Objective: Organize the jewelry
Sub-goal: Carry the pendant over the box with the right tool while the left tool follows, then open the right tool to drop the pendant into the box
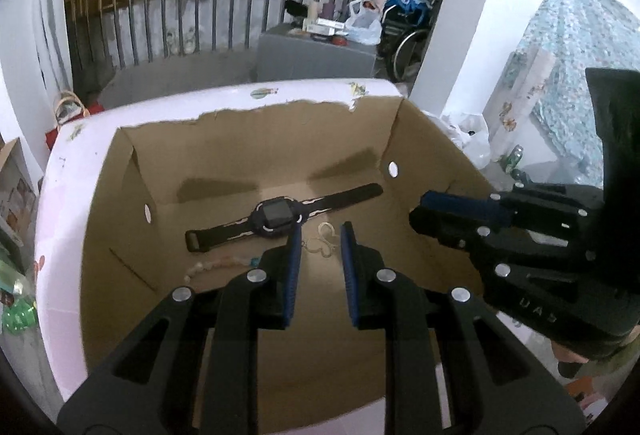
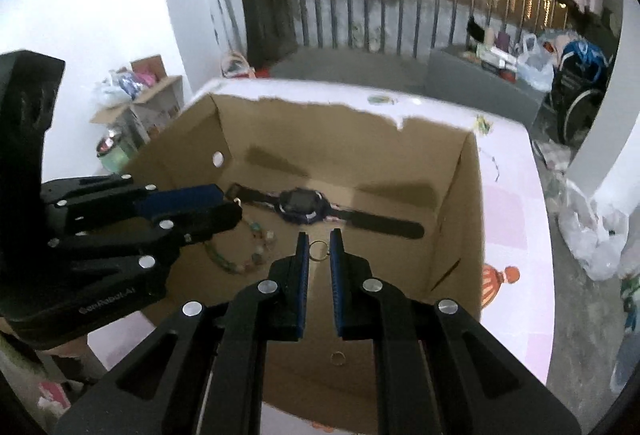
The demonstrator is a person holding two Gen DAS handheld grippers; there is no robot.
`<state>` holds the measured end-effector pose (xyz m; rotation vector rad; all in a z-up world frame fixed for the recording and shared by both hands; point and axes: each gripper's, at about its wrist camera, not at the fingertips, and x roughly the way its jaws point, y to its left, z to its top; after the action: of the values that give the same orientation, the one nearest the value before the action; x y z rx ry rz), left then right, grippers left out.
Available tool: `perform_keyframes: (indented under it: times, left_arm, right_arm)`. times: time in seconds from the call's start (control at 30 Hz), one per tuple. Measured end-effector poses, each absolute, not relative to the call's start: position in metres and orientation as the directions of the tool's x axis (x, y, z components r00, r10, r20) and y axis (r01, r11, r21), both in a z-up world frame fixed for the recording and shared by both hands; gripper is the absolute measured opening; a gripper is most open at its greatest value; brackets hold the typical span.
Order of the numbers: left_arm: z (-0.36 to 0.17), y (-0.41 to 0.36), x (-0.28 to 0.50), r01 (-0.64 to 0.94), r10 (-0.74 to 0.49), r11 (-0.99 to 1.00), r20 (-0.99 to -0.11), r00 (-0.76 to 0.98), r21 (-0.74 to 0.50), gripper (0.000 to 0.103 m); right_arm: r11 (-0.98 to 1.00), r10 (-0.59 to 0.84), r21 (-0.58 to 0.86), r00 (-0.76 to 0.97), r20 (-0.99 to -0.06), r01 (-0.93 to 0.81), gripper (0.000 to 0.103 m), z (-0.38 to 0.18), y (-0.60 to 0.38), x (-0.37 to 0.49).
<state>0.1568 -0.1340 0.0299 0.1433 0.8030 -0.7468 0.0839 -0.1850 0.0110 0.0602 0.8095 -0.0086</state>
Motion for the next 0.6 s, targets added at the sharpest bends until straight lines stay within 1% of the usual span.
perform_keyframes:
  times: [0.13,0.2,0.23,0.37,0.43,0.53,0.6]
  left_arm:
    - [0.020,-0.136,0.163,0.641,-0.529,0.752,-0.720,0.449,-0.153,0.019]
    - [0.019,-0.135,0.164,0.637,-0.535,0.753,-0.718,0.445,-0.167,0.021]
    - [0.019,-0.132,0.163,0.635,-0.538,0.754,-0.716,0.446,-0.171,0.025]
    - [0.019,-0.130,0.157,0.629,-0.537,0.759,-0.706,0.462,-0.166,0.031]
    - [0.022,-0.128,0.153,0.631,-0.542,0.758,-0.697,0.469,-0.166,0.033]
    - [0.029,-0.127,0.148,0.632,-0.548,0.759,-0.682,0.485,-0.160,0.038]
    - [0.033,-0.126,0.144,0.631,-0.548,0.761,-0.672,0.498,-0.153,0.038]
  right_arm:
    - [0.998,-0.005,0.040,0.666,-0.746,0.051,0.011,0.004,-0.182,0.089]
    - [0.998,-0.010,0.034,0.665,-0.747,0.053,0.012,0.003,-0.180,0.088]
    - [0.998,-0.012,0.032,0.665,-0.747,0.054,0.012,0.004,-0.179,0.088]
    - [0.998,-0.017,0.030,0.672,-0.741,0.058,0.022,0.006,-0.177,0.083]
    - [0.998,-0.015,0.034,0.675,-0.738,0.059,0.023,0.009,-0.176,0.081]
    - [0.998,-0.019,0.031,0.683,-0.730,0.060,0.028,0.012,-0.175,0.079]
    - [0.998,-0.020,0.030,0.690,-0.724,0.061,0.029,0.016,-0.174,0.077]
